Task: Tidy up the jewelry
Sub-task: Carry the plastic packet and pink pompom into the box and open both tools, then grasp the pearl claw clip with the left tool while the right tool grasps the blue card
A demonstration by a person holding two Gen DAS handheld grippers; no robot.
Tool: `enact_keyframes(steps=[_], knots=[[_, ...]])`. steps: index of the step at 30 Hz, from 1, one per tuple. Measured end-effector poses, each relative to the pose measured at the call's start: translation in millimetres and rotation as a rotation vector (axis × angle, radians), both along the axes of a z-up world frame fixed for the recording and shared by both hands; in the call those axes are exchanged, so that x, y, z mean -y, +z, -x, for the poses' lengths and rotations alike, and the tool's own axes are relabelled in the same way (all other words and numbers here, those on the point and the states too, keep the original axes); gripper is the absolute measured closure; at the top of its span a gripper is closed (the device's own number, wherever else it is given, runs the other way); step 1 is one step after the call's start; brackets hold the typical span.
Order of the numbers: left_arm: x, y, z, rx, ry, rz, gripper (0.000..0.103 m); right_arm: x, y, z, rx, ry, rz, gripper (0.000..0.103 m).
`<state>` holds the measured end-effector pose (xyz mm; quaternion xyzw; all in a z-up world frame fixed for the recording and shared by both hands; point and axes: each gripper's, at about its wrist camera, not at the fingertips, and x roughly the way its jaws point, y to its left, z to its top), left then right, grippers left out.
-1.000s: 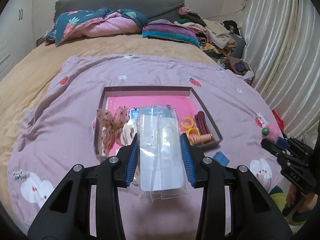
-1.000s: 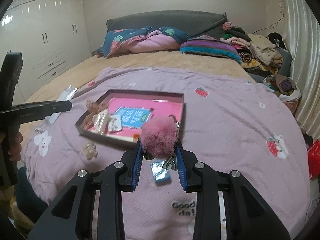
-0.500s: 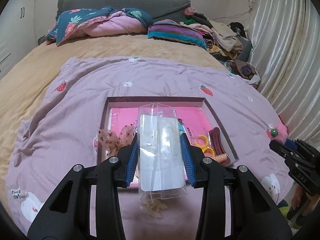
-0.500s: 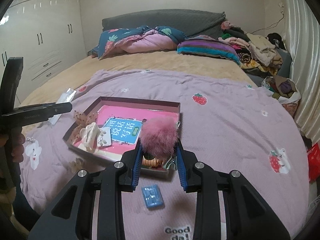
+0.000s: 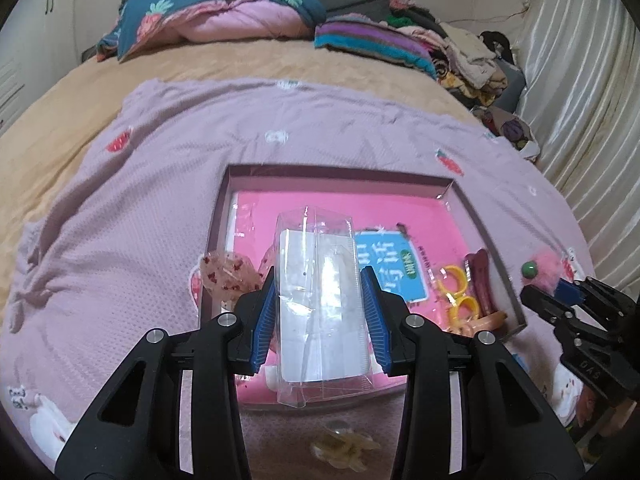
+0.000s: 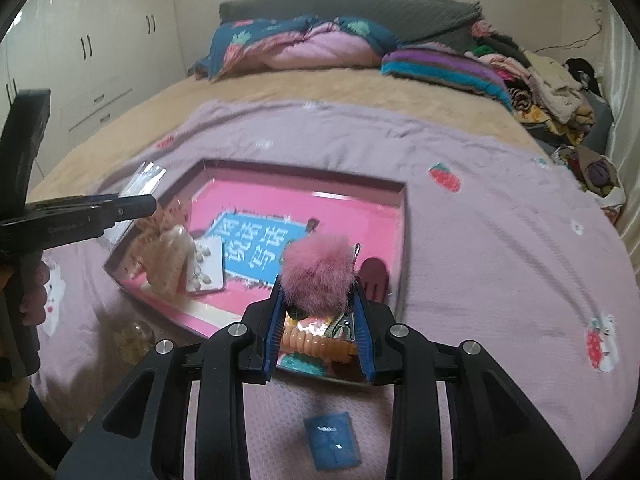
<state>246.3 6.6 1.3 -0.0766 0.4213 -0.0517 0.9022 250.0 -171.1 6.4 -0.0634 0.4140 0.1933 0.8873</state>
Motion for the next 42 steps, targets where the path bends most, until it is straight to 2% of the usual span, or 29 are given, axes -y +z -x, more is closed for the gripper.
enact_keyframes(steps=[5, 12, 13, 15, 17, 18, 21, 23, 25, 32, 36, 38, 42], knots=[[-0.7, -16.6, -6.9, -0.034, -0.004, -0.001, 0.071, -10.6, -23.8, -11.5, -0.046, 0.003, 0.021, 0.073], [13.3, -23.4, -14.6, -0.051, -0.049, -0.001, 0.071, -9.9, -36.9, -17.9, -0.074, -0.019, 0.027, 0.068], [15.9, -23.9, -15.8, -0.052, -0.058, -0.002, 0.071, -7.6, -37.4, -18.0, -0.079, -0.026, 0.023, 0.066], [23.6, -24.0, -16.8, -0.053, -0.078, -0.005, 0.071, -2.7, -36.7, -17.0, -0.085, -0.038, 0.011, 0.053], [30.4, -24.0, -16.8, -0.051, -0.091, -0.013, 0.071, 1.3, -33.9, -13.6, -0.083, -0.042, 0.013, 0.047], [33.9, -24.5, -17.2, -0.053, -0.097, -0.016, 0.07, 3.5, -32.1, -11.8, -0.073, -0.046, 0.018, 0.04], [40.8, -24.1, -15.3, -0.056, -0.109, -0.02, 0.061, 13.3, -25.3, -3.5, -0.052, -0.07, 0.02, 0.034], [44.5, -21.4, -12.2, -0.05, -0.109, -0.03, 0.048, 21.6, -19.7, 2.4, -0.045, -0.085, 0.004, 0.031], [46.5, -17.8, -9.0, -0.045, -0.107, -0.032, 0.048, 29.5, -13.3, 8.5, -0.035, -0.102, -0.012, 0.028], [45.2, 1.0, 9.0, -0.01, -0.082, -0.034, 0.034, 44.6, 4.6, 29.6, -0.009, -0.111, -0.036, 0.024], [42.2, 11.8, 24.1, 0.01, -0.051, -0.043, 0.031, 47.6, 13.5, 44.1, 0.011, -0.102, -0.032, 0.021], [40.9, 16.1, 29.9, 0.018, -0.04, -0.044, 0.024, 47.5, 17.6, 50.2, 0.024, -0.099, -0.033, 0.019], [36.4, 22.7, 45.6, 0.028, -0.012, -0.051, 0.023, 46.9, 22.3, 64.4, 0.048, -0.082, -0.025, 0.017]])
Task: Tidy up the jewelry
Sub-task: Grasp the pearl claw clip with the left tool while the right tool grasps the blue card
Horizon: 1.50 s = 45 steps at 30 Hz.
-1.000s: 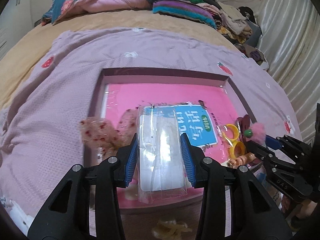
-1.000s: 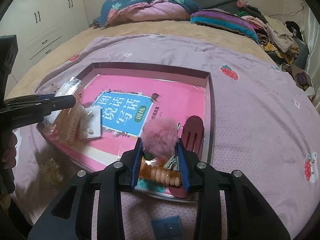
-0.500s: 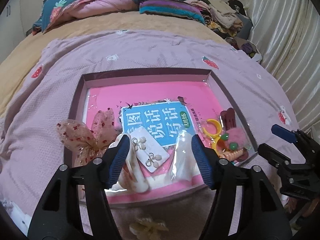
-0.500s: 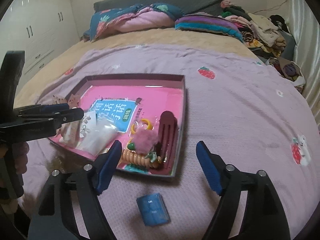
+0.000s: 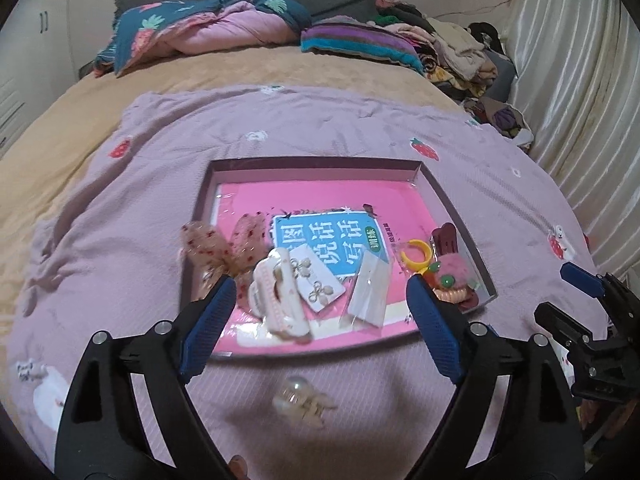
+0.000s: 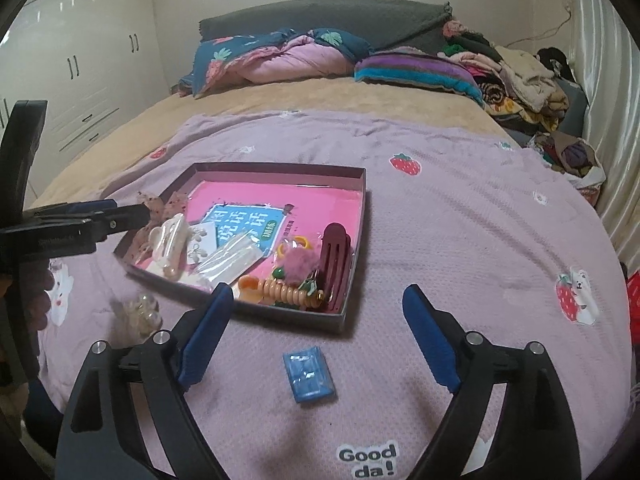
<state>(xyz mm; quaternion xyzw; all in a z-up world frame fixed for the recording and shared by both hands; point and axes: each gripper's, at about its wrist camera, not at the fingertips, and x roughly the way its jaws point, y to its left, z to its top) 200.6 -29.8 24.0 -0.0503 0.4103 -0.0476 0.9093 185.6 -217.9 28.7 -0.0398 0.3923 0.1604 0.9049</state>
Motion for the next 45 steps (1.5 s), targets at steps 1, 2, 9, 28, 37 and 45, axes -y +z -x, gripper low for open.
enact_keyframes(steps=[1, 2, 9, 28, 37, 45], knots=[[-1.0, 0.5, 3.1, 0.001, 0.007, 0.0, 0.021, -0.1, -0.1, 2.0, 0.002, 0.003, 0.003, 0.017], [-2.1, 0.6, 7.4, 0.001, 0.013, 0.0, 0.018, -0.3, -0.3, 4.1, 0.004, 0.006, 0.004, 0.016], [-4.9, -13.5, 24.5, -0.031, 0.046, -0.013, 0.017, -0.2, -14.8, 14.8, -0.022, 0.02, 0.011, 0.015], [-21.6, -67.5, 48.9, -0.14, 0.09, 0.035, 0.015, 2.6, -72.0, 1.0, -0.148, 0.021, 0.033, 0.015], [-25.2, -91.2, 49.0, -0.199, 0.098, 0.118, 0.015, 0.8, -100.3, -16.5, -0.21, 0.017, 0.009, 0.029], [-19.8, -96.1, 47.3, -0.178, 0.093, 0.14, 0.015, -15.0, -98.7, 2.3, -0.195, 0.089, 0.009, 0.071]])
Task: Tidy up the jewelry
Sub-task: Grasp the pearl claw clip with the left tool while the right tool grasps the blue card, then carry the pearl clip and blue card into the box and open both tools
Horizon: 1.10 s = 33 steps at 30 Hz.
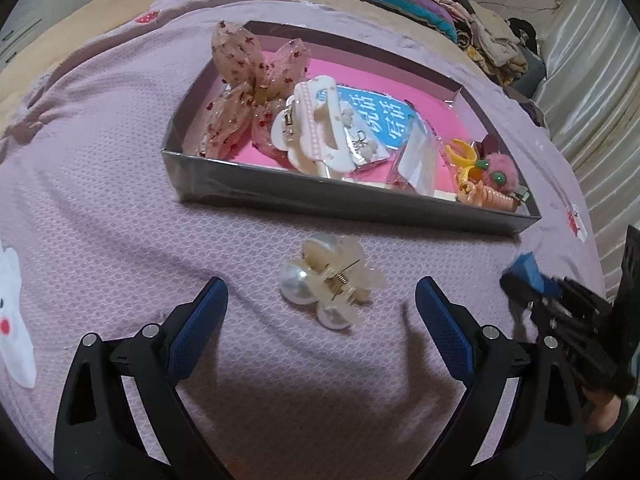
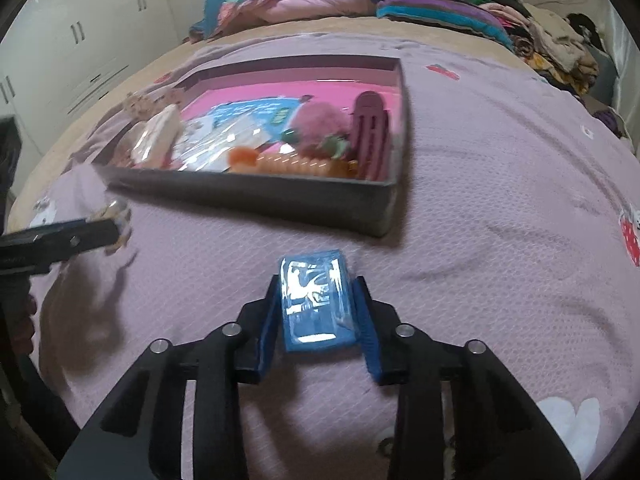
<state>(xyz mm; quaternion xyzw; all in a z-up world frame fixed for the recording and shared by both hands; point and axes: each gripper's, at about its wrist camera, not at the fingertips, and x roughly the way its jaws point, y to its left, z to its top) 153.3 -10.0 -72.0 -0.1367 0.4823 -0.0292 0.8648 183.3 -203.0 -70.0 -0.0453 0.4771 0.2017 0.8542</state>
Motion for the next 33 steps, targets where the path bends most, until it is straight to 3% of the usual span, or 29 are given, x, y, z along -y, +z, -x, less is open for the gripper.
enact_keyframes(steps=[3, 11, 19, 33], knots=[[2.6, -0.2, -1.0, 0.005, -0.001, -0.003, 0.017, -3.2, 1.8, 9.9, -0.008, 0.019, -0.019, 0.071], [3.4, 3.6, -3.5, 0.009, -0.003, -0.015, 0.061, -13.2, 4.6, 31.7, -0.041, 0.05, -0.056, 0.071], [11.4, 12.1, 2.1, 0.018, -0.043, -0.048, 0.061, -22.3, 17.2, 49.7, -0.04, 0.089, -0.079, 0.071], [-19.2, 43.6, 34.4, 0.073, -0.016, -0.055, 0.061, -36.3, 53.8, 67.4, 0.018, 0.138, -0.099, 0.071]])
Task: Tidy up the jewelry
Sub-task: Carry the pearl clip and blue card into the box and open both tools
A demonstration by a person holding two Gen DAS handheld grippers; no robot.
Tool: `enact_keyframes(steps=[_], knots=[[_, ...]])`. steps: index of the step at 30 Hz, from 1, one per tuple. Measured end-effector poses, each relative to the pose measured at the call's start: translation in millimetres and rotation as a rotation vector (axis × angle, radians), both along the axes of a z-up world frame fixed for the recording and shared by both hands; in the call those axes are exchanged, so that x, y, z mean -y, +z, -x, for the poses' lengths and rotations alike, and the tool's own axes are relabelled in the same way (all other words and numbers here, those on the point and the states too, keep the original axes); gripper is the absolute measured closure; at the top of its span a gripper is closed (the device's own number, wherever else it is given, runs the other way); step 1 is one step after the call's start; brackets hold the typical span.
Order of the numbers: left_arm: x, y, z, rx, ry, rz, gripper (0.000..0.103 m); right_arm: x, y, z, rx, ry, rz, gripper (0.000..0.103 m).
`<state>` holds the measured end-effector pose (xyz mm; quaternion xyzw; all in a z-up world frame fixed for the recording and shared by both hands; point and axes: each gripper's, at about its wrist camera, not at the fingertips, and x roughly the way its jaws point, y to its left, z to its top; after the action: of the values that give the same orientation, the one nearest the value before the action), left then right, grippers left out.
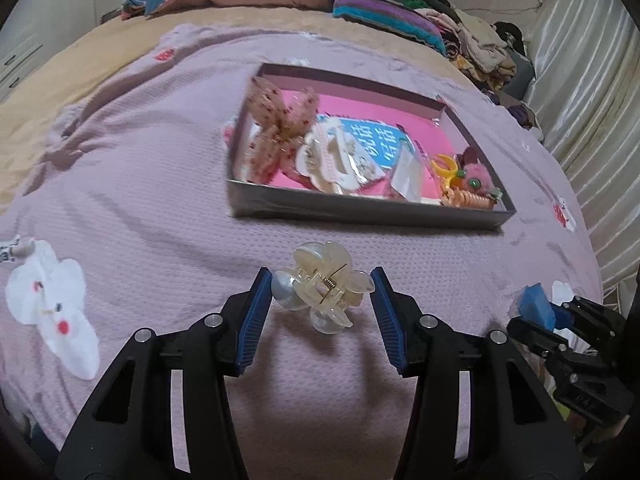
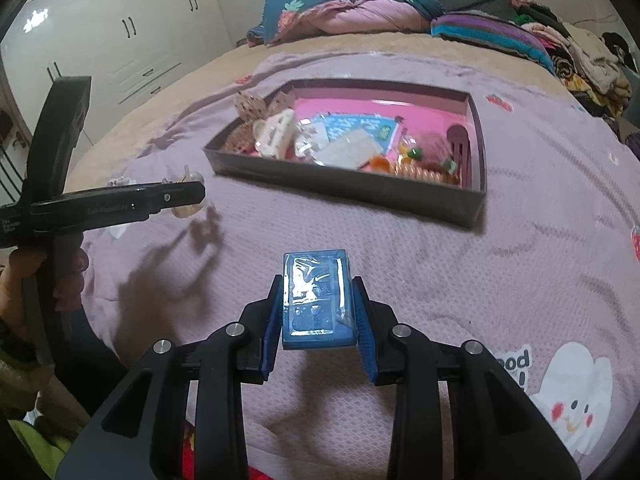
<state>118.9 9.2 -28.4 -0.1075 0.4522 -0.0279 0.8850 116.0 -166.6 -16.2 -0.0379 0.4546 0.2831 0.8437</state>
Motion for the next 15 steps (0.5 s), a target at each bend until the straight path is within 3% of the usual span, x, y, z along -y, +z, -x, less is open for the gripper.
enact_keyframes(steps=[15], knots=[[-38.2, 49.6, -8.0, 0.113, 0.087, -0.006, 0.061, -10.7, 49.9, -29.4, 0.115, 0.004, -0.018, 0.072]])
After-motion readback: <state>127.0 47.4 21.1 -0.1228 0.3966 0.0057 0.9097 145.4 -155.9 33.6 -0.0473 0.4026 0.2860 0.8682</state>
